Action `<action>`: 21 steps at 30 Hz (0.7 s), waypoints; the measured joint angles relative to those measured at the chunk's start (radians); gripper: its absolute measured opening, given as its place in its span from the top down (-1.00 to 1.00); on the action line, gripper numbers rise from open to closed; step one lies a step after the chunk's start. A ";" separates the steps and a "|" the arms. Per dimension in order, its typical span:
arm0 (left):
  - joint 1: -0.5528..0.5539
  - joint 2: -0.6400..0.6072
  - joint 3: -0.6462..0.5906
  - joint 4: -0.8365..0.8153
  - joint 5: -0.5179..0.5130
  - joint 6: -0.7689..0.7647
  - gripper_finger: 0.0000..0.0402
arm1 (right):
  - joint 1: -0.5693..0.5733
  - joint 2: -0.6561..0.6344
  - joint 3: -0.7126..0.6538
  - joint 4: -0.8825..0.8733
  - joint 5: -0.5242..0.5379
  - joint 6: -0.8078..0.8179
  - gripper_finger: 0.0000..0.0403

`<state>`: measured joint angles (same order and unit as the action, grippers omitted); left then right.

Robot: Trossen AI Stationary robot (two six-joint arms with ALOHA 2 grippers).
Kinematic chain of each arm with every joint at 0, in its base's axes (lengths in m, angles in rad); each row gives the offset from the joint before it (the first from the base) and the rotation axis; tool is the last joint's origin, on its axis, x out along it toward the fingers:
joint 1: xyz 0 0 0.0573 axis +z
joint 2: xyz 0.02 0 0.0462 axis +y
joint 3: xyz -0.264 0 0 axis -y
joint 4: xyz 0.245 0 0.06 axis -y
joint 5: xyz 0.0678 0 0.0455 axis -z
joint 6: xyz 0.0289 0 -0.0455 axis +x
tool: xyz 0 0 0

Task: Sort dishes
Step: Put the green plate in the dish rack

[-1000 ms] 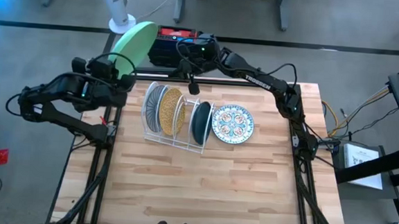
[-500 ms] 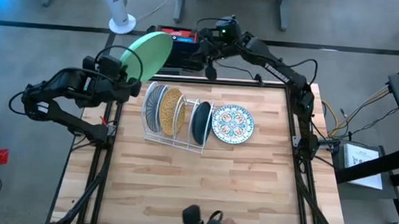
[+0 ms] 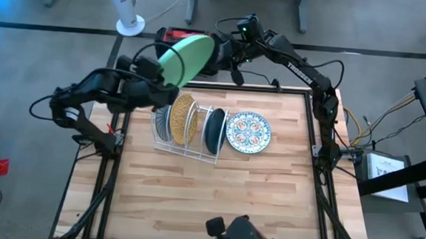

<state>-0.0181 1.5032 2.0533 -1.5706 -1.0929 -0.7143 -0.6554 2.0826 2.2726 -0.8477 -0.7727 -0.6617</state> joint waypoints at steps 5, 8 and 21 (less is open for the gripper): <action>0.000 0.009 0.050 0.000 -0.024 0.005 0.82 | -0.041 -0.023 -0.002 -0.127 -0.022 -0.068 1.00; 0.000 -0.013 0.028 -0.001 -0.024 -0.009 0.82 | -0.059 -0.042 -0.005 -0.166 -0.054 -0.082 1.00; -0.008 -0.181 -0.220 0.000 0.052 -0.195 0.82 | -0.053 -0.050 -0.016 -0.259 -0.128 -0.123 1.00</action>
<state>-0.0261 1.3226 1.8331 -1.5706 -1.0412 -0.9095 -0.7087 2.0323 2.2567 -1.1068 -0.9006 -0.7850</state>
